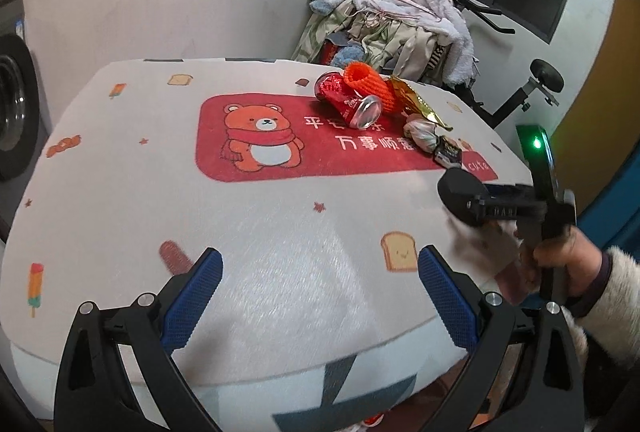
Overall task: Collect trash
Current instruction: 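Move both grippers back over the table toward the red can and black lid, then grasp the red can with the left gripper while the right grasps the black round lid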
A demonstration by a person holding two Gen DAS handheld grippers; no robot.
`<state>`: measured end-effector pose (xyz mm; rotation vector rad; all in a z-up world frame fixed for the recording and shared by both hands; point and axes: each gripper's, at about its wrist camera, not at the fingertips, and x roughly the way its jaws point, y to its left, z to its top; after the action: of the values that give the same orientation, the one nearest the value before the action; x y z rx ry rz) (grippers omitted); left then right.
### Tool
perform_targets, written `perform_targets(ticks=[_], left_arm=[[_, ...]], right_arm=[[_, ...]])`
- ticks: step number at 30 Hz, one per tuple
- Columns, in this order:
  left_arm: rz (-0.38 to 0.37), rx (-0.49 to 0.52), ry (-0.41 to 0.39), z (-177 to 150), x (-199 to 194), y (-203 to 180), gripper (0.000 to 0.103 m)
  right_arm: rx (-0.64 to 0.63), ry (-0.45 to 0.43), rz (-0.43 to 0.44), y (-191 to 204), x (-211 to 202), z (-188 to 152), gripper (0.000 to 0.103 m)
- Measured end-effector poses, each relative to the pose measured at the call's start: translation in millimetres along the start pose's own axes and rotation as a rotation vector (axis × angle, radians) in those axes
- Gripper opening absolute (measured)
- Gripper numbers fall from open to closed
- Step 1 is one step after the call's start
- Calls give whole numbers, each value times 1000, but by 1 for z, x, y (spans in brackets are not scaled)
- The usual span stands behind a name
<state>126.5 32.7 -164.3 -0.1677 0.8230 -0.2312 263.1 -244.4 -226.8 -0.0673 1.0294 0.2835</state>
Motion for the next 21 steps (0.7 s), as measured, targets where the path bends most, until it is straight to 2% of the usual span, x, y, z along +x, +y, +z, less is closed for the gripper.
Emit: perform_targets(ticks=[1, 5, 9, 11, 13, 14, 15, 19, 21], left_arm=[[-5, -9, 7, 6, 4, 0, 96], [-80, -87, 28, 31, 22, 0, 93], [-176, -187, 60, 63, 49, 2, 80], [-220, -266, 71, 84, 72, 8, 72], [-243, -324, 82, 104, 95, 14, 55], [-254, -348, 89, 114, 108, 17, 51], [-265, -371, 93, 122, 119, 20, 42], [-302, -523, 99, 148, 164, 39, 40], [-310, -558, 99, 155, 178, 44, 39]], right_arm=[[-11, -8, -6, 2, 0, 0, 93], [-54, -39, -14, 7, -6, -3, 93], [-17, -80, 6, -1, -17, -5, 93], [8, -99, 17, -7, -23, -6, 93], [24, -114, 22, -13, -29, -7, 93], [28, -119, 22, -15, -31, -7, 93], [31, -124, 22, -17, -33, -7, 93], [48, -144, 27, -26, -44, -10, 93], [54, -150, 25, -31, -47, -10, 93]])
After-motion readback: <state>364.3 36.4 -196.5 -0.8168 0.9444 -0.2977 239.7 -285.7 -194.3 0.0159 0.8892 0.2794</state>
